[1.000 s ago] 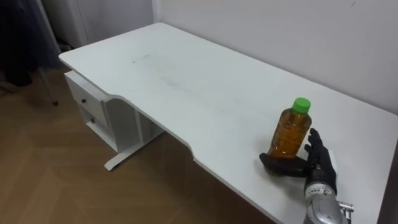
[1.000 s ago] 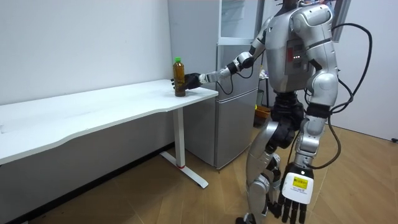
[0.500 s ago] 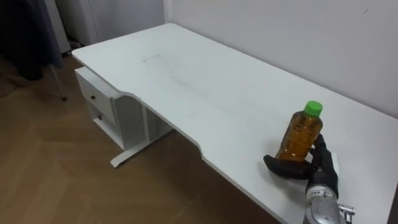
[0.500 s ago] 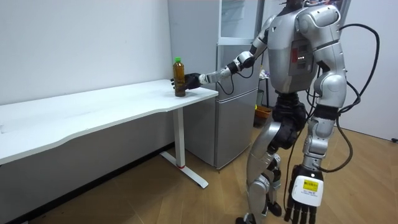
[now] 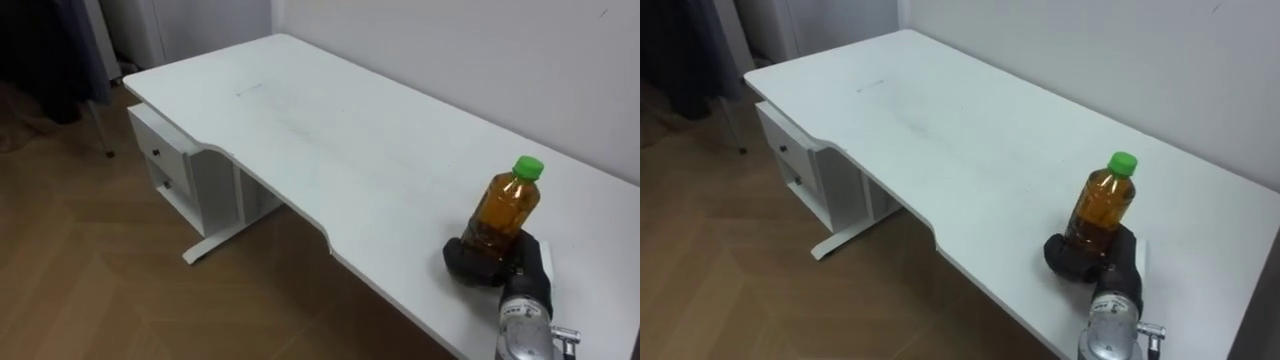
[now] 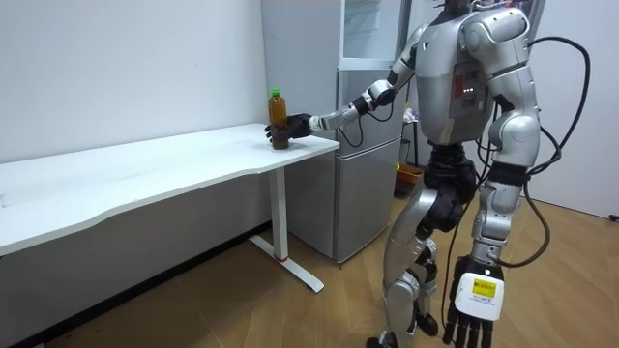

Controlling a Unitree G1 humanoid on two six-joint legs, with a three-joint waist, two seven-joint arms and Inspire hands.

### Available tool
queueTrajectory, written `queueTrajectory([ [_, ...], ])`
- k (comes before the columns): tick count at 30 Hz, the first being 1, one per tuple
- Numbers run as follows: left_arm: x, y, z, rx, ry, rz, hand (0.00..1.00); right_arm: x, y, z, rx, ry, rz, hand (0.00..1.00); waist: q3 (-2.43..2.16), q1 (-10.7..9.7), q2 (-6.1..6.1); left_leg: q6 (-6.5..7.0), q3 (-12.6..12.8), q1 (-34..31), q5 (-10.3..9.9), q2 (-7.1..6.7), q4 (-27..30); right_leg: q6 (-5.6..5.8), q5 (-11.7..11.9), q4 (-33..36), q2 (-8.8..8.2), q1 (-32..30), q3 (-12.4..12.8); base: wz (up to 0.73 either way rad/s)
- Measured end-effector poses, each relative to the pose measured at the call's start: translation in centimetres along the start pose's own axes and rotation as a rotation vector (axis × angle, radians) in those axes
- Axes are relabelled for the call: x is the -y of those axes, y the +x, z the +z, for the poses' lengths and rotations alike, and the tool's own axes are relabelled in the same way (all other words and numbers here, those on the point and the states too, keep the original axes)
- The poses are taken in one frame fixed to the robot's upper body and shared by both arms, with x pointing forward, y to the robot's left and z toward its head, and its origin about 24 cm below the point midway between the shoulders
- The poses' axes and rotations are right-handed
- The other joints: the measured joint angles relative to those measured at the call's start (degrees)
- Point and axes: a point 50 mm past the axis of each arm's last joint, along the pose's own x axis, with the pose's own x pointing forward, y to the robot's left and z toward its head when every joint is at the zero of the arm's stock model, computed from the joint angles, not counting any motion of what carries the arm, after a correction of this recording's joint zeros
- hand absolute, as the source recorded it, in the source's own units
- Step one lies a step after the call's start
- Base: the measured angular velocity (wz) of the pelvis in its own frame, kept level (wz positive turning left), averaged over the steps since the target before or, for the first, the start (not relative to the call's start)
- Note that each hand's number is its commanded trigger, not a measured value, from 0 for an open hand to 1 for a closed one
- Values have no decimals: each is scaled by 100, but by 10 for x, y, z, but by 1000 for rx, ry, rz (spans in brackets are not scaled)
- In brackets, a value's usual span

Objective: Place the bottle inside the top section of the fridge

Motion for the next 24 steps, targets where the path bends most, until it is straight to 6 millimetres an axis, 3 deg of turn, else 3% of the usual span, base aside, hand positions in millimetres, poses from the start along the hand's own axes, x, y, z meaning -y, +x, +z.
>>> queueTrajectory([
  [9,-1,-1,-4,-6,-15,3,0,8,4,-3,-44,55,-36,100,2,32,-9,0,-47,10,-2,6,-11,9,5,-12,-1,27,-43,1],
  [16,1,-5,-14,-12,-21,-5,0,14,7,-3,-71,116,-12,100,31,11,56,-1,-35,71,-2,9,-35,10,6,-26,-3,71,-17,-1],
  [24,-3,-9,-21,-6,-75,16,0,11,3,-5,-104,174,67,100,-29,-130,176,5,68,314,-1,21,-124,50,80,-209,30,246,134,-8],
])
